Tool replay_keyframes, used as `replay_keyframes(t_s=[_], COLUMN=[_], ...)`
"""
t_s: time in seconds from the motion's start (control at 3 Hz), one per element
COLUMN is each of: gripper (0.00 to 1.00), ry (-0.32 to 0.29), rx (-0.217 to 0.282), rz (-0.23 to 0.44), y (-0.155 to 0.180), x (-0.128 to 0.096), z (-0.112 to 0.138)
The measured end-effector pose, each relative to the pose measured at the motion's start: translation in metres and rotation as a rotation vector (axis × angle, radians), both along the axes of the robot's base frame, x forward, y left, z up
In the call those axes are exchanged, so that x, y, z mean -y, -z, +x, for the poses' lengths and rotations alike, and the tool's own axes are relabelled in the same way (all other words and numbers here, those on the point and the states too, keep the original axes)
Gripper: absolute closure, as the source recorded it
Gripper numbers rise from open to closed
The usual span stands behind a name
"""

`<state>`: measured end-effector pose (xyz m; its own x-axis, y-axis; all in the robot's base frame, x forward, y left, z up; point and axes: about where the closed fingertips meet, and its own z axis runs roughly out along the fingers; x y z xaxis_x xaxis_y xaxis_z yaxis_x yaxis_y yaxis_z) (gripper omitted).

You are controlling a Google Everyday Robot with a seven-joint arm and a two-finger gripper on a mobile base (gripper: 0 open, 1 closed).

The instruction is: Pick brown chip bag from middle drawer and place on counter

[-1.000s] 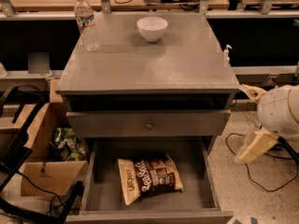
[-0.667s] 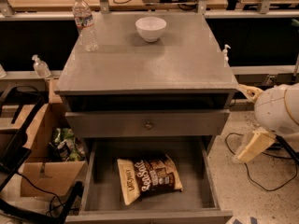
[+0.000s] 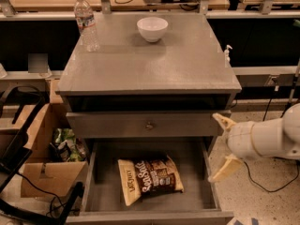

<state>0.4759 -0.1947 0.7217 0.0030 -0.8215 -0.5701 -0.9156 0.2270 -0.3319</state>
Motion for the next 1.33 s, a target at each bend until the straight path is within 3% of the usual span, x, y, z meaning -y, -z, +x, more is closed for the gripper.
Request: replay_keyframes(t_s=[0.33,0.67,1.0,1.33], gripper=[0.0,0.0,0.0,0.0], ry=[-0.038,-0.07,-0.064,-0.066], rx=[0.011,0.013,-0.014,-0.019], rz=[0.044,0.047,0.027,0.026], y=[0.058,0.123,0.177,0.184], x=[-0.016,-0.026,-0.031,-0.037], z=[0.014,0.02,0.027,0.031])
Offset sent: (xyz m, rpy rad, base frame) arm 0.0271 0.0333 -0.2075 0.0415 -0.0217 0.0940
